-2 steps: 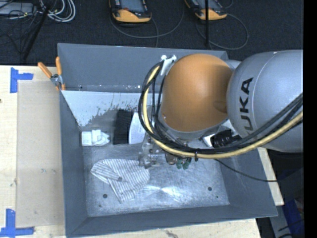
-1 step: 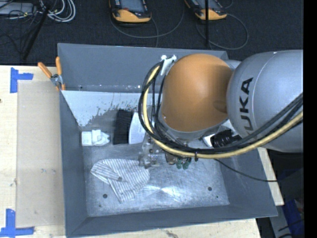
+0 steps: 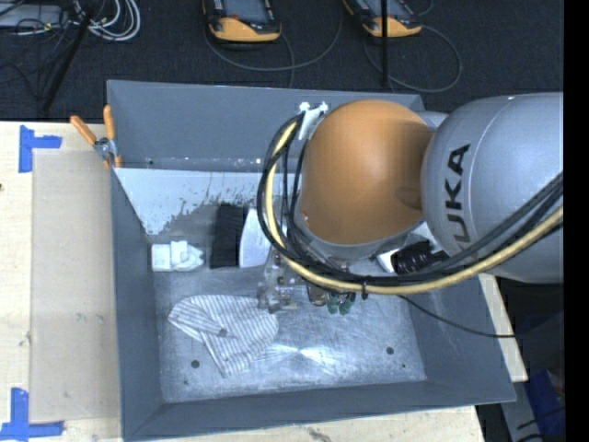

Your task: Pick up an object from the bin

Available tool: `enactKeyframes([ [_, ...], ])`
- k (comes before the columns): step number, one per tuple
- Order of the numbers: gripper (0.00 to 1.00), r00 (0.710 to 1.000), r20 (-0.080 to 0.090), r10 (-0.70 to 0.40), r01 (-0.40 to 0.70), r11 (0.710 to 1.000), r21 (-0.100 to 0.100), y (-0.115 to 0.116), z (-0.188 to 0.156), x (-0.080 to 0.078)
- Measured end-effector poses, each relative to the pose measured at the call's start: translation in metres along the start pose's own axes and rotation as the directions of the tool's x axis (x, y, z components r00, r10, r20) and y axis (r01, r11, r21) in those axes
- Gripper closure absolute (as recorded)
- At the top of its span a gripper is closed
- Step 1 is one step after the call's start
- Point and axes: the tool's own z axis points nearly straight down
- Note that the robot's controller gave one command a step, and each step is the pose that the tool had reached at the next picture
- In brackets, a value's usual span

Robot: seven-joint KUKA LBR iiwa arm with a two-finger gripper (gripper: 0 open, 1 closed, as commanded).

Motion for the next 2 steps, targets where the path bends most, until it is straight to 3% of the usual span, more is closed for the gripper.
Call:
enactKeyframes([
  [1, 1.00, 1.000, 0.000, 0.000, 0.000, 1.000, 0.000, 0.0000, 0.0000, 0.0000],
  [2, 0.00, 1.000, 0.000, 0.000, 0.000, 1.000, 0.000, 0.0000, 0.0000, 0.0000],
])
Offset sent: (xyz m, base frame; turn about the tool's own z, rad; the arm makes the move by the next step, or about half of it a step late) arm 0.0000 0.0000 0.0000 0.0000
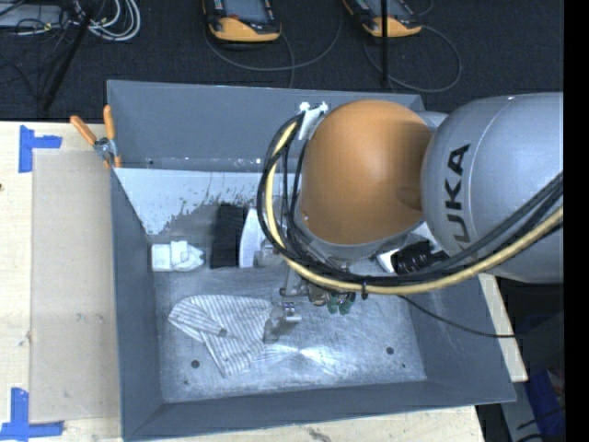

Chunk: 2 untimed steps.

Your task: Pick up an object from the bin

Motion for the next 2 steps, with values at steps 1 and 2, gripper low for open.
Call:
enactKeyframes([
  [1, 1.00, 1.000, 0.000, 0.000, 0.000, 1.000, 0.000, 0.0000, 0.0000, 0.0000],
  [2, 1.00, 1.000, 0.000, 0.000, 0.000, 1.000, 0.000, 0.0000, 0.0000, 0.0000],
])
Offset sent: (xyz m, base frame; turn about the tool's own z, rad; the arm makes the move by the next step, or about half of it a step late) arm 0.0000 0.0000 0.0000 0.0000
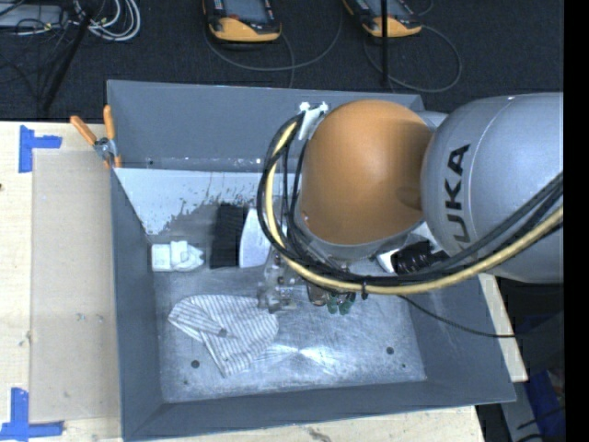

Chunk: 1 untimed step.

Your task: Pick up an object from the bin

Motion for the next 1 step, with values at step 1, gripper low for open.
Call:
enactKeyframes([
  [1, 1.00, 1.000, 0.005, -0.023, 0.023, 1.000, -0.001, 0.0019, 0.0365, -0.0014],
])
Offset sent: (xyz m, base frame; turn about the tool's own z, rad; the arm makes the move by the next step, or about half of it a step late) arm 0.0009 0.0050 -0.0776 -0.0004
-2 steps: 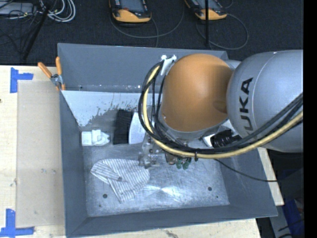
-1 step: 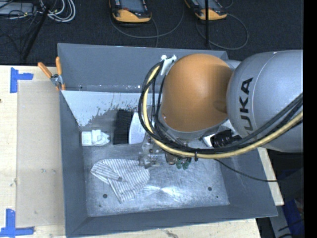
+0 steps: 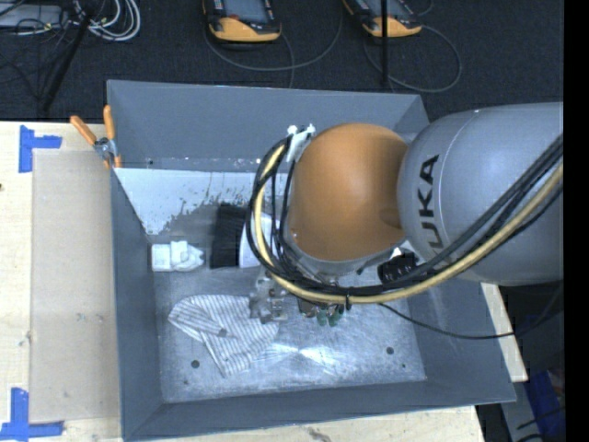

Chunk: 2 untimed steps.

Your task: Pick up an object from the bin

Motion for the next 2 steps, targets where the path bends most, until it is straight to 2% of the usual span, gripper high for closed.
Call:
enactKeyframes([
  [1, 0.00, 1.000, -0.008, 0.024, -0.024, 1.000, 0.002, 0.0025, 0.0422, 0.0009],
  [2, 0.00, 1.000, -0.008, 0.025, -0.025, 1.000, 0.002, 0.0023, 0.0422, 0.0008],
])
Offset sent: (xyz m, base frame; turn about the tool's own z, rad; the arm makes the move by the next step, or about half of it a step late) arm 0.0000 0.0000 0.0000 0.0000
